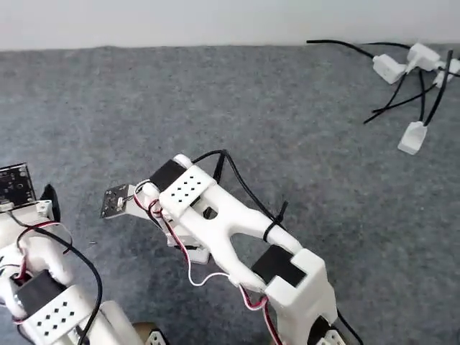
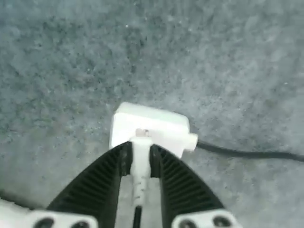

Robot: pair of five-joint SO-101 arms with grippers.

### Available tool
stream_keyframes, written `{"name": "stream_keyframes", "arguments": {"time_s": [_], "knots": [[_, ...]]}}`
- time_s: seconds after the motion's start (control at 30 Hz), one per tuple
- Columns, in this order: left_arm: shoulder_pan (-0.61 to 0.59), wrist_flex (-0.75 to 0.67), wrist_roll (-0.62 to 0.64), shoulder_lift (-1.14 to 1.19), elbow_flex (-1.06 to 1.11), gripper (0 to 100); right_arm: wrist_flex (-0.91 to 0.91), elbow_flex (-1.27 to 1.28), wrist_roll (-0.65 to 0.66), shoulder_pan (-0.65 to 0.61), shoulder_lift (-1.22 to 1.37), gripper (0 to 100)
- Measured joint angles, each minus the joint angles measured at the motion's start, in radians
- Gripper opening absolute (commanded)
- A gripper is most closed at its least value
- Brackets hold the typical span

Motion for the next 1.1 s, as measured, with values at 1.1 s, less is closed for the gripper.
{"name": "stream_keyframes", "arguments": {"time_s": [1.1], "knots": [[0.002,0.000,0.000,0.000,0.002,31,-0.184,0.186,-0.028,0.000,-0.021,0.9]]}}
